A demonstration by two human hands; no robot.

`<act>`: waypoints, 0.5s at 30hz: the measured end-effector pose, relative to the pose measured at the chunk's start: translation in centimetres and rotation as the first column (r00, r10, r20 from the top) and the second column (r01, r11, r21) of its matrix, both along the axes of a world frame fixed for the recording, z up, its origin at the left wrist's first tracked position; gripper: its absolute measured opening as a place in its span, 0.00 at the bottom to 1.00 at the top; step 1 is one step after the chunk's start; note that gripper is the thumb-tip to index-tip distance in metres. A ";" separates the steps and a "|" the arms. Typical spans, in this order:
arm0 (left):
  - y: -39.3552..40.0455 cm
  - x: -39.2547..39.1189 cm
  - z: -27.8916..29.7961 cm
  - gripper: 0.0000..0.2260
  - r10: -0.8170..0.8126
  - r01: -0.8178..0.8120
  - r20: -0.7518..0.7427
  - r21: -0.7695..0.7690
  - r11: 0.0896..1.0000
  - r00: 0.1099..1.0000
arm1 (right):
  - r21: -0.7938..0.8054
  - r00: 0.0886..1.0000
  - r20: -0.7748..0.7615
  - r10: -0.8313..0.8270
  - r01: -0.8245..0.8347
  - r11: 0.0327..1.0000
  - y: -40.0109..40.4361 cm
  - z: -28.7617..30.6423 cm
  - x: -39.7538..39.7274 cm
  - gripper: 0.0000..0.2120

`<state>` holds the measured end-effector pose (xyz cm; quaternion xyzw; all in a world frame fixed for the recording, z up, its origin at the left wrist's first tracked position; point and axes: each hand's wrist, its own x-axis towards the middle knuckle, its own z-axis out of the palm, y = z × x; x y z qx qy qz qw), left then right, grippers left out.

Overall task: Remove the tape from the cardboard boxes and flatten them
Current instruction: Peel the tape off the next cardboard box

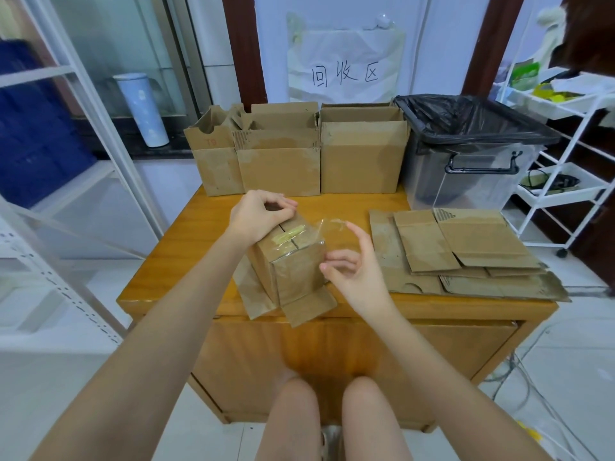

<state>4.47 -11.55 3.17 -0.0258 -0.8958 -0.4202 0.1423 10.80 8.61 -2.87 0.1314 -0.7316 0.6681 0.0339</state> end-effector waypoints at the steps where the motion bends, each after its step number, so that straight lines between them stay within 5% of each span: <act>1: 0.0 0.0 0.0 0.07 -0.002 0.002 0.000 0.002 1.000 1.000 | 0.009 1.000 -0.005 -0.022 0.022 1.000 -0.4 -0.1 0.3 0.37; 8: 0.4 0.0 -0.2 0.08 0.034 -0.034 -0.001 0.027 0.999 0.999 | 0.054 0.997 -0.020 -0.069 0.070 0.996 -1.3 -0.1 2.4 0.32; 12: 1.4 0.3 -0.3 0.07 0.128 -0.128 -0.004 0.019 0.992 0.992 | -0.229 0.980 0.012 -0.201 0.198 0.953 0.7 2.9 0.2 0.13; 15: 2.1 0.2 -0.4 0.05 0.187 -0.187 -0.017 -0.004 0.982 0.982 | -0.282 0.994 -0.052 -0.092 0.073 0.957 2.6 5.2 -1.2 0.09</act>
